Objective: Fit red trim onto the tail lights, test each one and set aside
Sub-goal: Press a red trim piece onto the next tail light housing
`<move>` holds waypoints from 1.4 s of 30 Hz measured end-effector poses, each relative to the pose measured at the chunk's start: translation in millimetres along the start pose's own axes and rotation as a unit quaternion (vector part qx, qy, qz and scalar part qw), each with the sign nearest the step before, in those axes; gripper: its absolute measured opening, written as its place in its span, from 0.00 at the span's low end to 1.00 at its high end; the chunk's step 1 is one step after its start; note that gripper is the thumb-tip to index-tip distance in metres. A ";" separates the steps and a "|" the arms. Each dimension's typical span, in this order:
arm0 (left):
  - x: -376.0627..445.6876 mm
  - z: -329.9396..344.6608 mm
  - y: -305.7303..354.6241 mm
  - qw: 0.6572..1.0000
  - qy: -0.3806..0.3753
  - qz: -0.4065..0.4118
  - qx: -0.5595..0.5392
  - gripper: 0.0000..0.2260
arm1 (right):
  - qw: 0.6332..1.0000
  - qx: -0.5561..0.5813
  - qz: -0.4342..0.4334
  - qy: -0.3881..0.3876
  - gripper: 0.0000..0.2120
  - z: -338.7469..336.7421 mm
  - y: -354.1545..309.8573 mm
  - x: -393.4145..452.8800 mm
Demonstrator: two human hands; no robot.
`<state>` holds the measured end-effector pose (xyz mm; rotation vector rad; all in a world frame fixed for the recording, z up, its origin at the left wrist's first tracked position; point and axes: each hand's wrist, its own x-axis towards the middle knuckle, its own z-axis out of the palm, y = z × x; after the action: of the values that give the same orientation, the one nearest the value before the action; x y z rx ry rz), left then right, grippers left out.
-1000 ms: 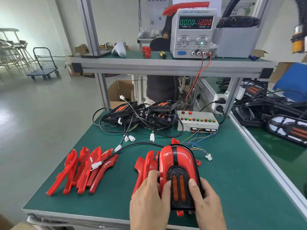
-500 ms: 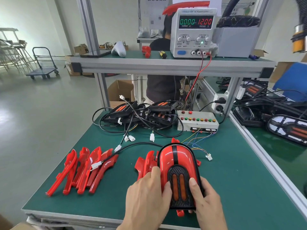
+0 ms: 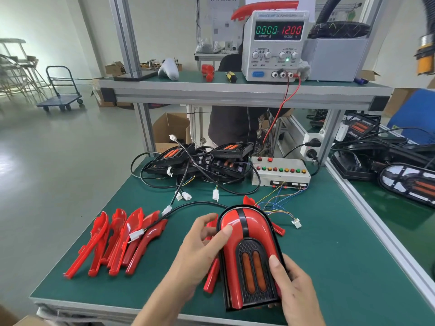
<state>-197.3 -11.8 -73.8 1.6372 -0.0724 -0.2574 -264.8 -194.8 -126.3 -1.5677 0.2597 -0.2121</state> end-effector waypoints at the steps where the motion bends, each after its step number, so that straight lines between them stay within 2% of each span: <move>1: 2.1 0.2 1.4 0.999 -0.028 -0.002 -0.033 0.25 | 1.000 0.002 -0.001 -0.005 0.13 -0.9 -1.5 -0.1; 5: 5.3 4.7 4.5 0.992 -0.057 0.013 -0.110 0.17 | 1.000 0.003 -0.009 -0.015 0.12 -3.9 -4.9 -1.8; 10: 6.6 8.8 -0.5 0.988 -0.084 0.012 -0.132 0.21 | 1.000 0.007 -0.016 -0.013 0.11 -4.8 -6.8 -1.0; 17: 13.2 9.2 2.9 0.989 -0.015 -0.033 -0.143 0.10 | 1.000 -0.003 -0.014 -0.026 0.10 -6.6 -3.9 -3.9; 19: 13.3 9.5 2.0 0.989 -0.015 -0.029 -0.142 0.12 | 1.000 -0.007 -0.007 -0.030 0.12 -4.9 -4.5 -4.7; 24: 13.6 9.1 -10.9 0.987 -0.080 -0.021 -0.135 0.23 | 1.000 -0.010 0.005 -0.020 0.13 -3.5 -6.7 -4.1; 28: 15.0 13.1 -22.3 0.990 -0.031 0.005 -0.138 0.25 | 0.998 0.017 0.023 0.052 0.14 -4.8 -2.7 -1.4; 30: 16.9 17.1 -25.1 0.985 -0.001 0.006 -0.170 0.25 | 0.995 0.050 0.033 0.082 0.25 -2.6 -3.1 -5.0; 33: 18.3 24.5 -25.9 0.978 0.029 0.017 -0.207 0.29 | 0.991 0.078 0.046 0.100 0.51 2.8 5.0 -13.5; 35: 17.5 30.2 -26.2 0.976 0.034 0.024 -0.216 0.29 | 0.988 0.105 0.054 0.095 0.58 9.9 11.0 -18.2; 37: 15.6 34.4 -27.1 0.975 0.032 0.026 -0.217 0.29 | 0.986 0.129 0.057 0.088 0.54 20.0 15.5 -22.2; 39: 14.0 37.1 -28.7 0.976 0.033 0.032 -0.212 0.28 | 0.982 0.159 0.046 0.088 0.43 26.4 15.1 -25.1; 42: 10.8 39.0 -29.6 0.977 0.040 0.037 -0.205 0.30 | 0.984 0.147 0.042 0.095 0.42 27.6 13.6 -23.9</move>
<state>-198.2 -49.5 -106.9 1.2300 -0.0168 -0.1370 -279.9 -161.5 -139.6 -1.2433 0.4225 -0.3201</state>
